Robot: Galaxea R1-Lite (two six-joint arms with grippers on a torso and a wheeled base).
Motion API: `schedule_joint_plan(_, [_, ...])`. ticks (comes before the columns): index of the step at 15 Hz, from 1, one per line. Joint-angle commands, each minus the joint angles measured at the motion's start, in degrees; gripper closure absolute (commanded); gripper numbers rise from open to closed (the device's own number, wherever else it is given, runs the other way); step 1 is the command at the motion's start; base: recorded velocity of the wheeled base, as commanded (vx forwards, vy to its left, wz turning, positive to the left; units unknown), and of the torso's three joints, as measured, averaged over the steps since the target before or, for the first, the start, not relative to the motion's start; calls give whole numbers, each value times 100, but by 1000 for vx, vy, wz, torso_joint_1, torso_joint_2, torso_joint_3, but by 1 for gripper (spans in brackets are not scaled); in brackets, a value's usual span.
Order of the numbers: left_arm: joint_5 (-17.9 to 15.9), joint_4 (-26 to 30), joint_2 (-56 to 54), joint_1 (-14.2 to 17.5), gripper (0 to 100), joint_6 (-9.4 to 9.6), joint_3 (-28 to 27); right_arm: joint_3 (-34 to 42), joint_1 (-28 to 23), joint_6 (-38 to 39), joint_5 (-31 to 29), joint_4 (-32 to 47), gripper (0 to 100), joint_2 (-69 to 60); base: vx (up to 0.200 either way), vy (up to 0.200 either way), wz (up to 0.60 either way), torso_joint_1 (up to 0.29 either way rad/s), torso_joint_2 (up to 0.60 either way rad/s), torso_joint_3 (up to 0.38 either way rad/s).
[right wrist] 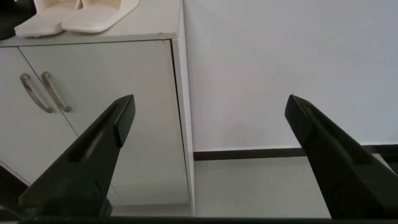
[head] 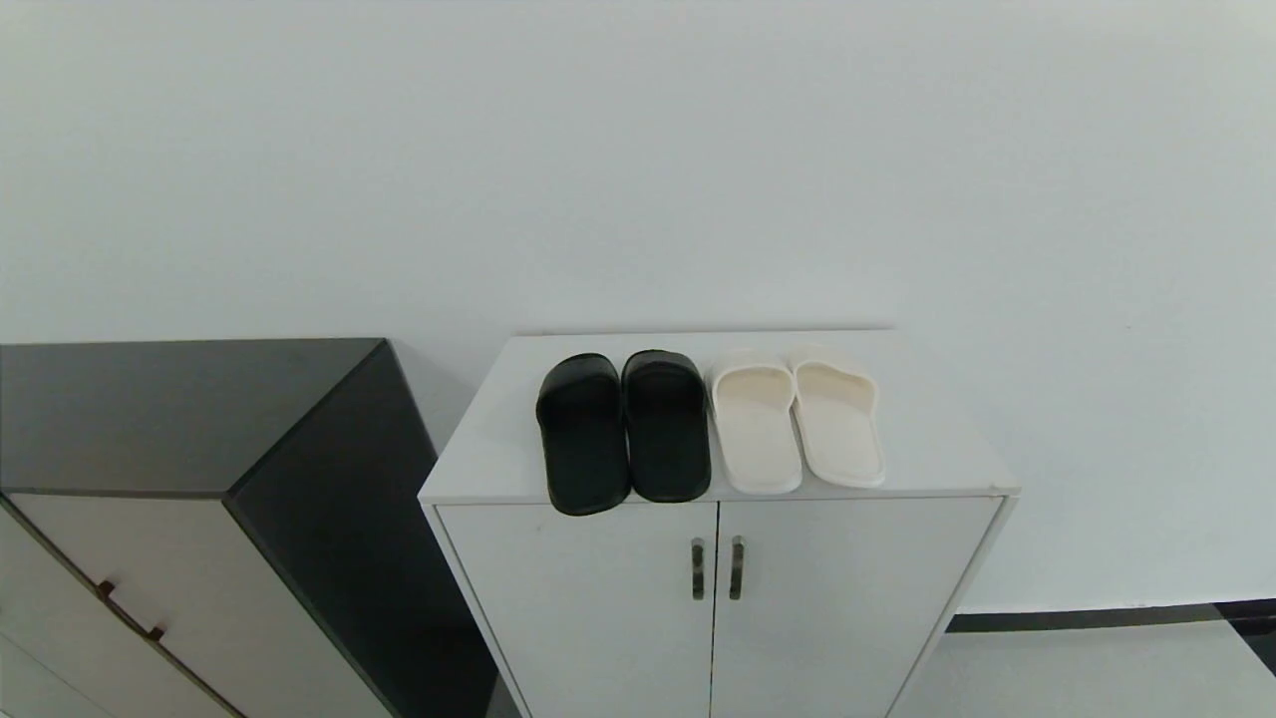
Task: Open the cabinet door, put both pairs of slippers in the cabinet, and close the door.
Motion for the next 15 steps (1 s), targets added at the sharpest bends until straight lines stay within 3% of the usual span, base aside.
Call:
schedule_joint_plan(1, [0,-1,-1,0,100,-34,0,0,1,1,-1,-1,0,5,0,0,0,0,0,0])
schedule_joint_plan(12, [0,-1,-1,0,100,19,0,-18,1,-281,-71,-27,0,5,0,0,0,0,0,0])
schedule_joint_plan(14, [0,-10,-1,0,100,19,0,-369,1,-61,-107,-10,0,102,0,0,0,0,0,0])
schedule_joint_plan(15, [0,-10,-1,0,100,63,0,-2180,45,1275,87,825,0,1191,0,0,0,0,0,0])
